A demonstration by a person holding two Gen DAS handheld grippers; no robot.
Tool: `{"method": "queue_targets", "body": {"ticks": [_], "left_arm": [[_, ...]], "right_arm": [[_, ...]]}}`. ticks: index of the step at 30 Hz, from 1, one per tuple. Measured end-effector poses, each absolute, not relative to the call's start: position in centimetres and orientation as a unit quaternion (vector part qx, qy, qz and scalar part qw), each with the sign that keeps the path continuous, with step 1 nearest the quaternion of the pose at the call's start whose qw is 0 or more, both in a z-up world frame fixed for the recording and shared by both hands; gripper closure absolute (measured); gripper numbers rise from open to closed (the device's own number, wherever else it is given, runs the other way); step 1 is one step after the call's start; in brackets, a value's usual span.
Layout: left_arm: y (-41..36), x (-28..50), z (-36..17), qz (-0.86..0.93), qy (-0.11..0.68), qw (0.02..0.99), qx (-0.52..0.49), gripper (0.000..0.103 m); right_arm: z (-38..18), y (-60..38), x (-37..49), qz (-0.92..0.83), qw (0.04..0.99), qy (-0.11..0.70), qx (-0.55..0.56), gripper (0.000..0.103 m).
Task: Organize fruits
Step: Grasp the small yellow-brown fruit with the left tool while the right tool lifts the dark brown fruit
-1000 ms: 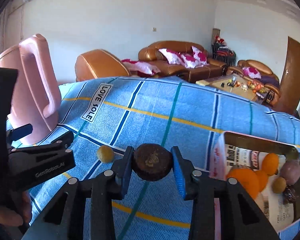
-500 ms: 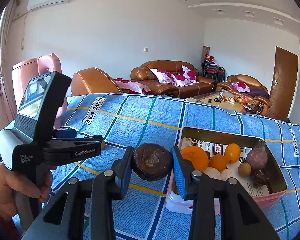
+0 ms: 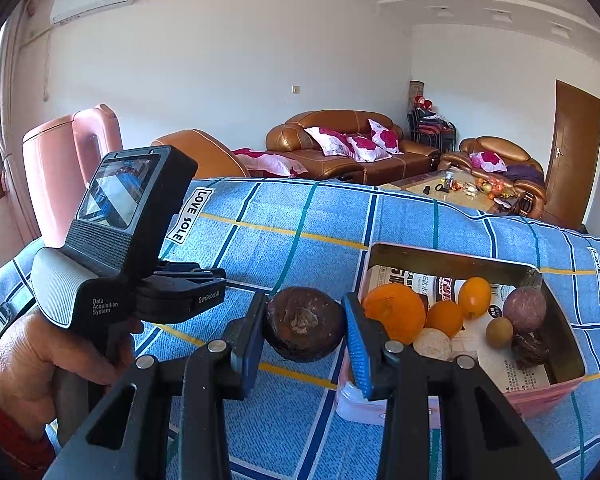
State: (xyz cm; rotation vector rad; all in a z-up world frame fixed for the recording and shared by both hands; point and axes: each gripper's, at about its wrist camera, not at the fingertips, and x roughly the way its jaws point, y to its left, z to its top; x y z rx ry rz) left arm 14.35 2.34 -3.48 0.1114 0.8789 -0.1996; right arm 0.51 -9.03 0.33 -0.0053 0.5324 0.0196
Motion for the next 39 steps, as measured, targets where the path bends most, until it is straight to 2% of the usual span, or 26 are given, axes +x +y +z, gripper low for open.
{"method": "queue_targets", "body": {"ticks": [8,13,23,39], "left_arm": [[3.4,10.6,-0.6,-0.023,0.311,0.949,0.053,0.075],[3.4,8.9,0.0,-0.008,0.279,0.958,0.056,0.075],[2.9,6.2,0.3,0.002,0.246,0.968,0.05,0.075],[2.2,3.7,0.3,0.004,0.234,0.971,0.047,0.075]], "right_arm": [[0.9,-9.6,-0.3,-0.011,0.974,0.225,-0.003,0.063],[1.3,-9.4,-0.5,-0.035,0.979,0.2,-0.021,0.063],[1.2,-9.1,-1.0,-0.041,0.979,0.195,-0.029,0.063],[1.4,-9.6,-2.2,-0.053,0.979,0.195,-0.031,0.063]]}}
